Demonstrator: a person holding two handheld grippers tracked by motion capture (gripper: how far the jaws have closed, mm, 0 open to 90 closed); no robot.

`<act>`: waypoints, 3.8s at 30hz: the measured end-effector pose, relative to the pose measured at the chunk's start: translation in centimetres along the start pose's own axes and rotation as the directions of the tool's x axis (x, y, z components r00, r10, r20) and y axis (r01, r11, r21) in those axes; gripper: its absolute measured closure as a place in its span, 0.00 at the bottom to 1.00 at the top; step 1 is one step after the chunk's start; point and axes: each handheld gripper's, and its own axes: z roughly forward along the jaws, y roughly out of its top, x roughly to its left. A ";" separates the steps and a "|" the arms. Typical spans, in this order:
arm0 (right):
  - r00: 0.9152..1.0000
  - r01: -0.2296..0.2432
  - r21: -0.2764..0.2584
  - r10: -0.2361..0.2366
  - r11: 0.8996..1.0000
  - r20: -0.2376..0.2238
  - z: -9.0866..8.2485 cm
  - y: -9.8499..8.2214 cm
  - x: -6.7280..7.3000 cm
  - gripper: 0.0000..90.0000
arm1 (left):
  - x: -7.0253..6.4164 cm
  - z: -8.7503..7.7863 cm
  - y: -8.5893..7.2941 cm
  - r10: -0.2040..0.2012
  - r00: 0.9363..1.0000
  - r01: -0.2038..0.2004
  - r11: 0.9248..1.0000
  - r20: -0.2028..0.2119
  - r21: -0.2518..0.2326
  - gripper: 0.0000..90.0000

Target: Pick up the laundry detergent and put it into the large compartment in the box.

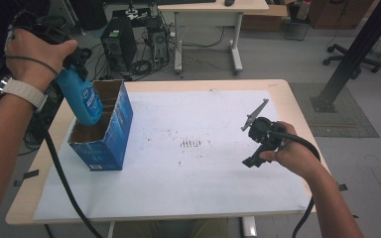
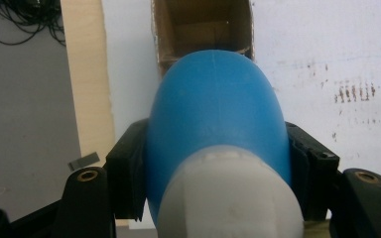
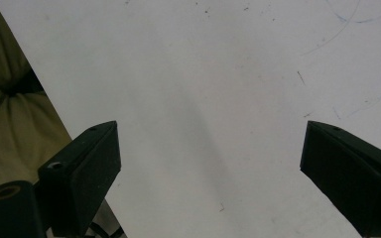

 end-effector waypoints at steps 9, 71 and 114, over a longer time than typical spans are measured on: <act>1.000 -0.004 -0.004 0.004 1.000 -0.001 0.0 0.0 0.0 0.10 | -0.1 1.6 -0.2 -0.001 1.000 0.001 1.000 -0.001 -0.001 0.42; 1.000 -0.031 -0.001 0.031 1.000 -0.003 0.5 -1.0 -0.2 0.10 | -1.4 12.1 -1.7 0.058 0.997 -0.058 0.998 -0.042 0.006 0.42; 0.999 -0.037 0.009 0.037 0.999 -0.010 1.1 -1.0 -0.4 0.10 | -0.5 16.1 -2.7 0.053 0.998 -0.053 0.999 -0.035 0.002 0.42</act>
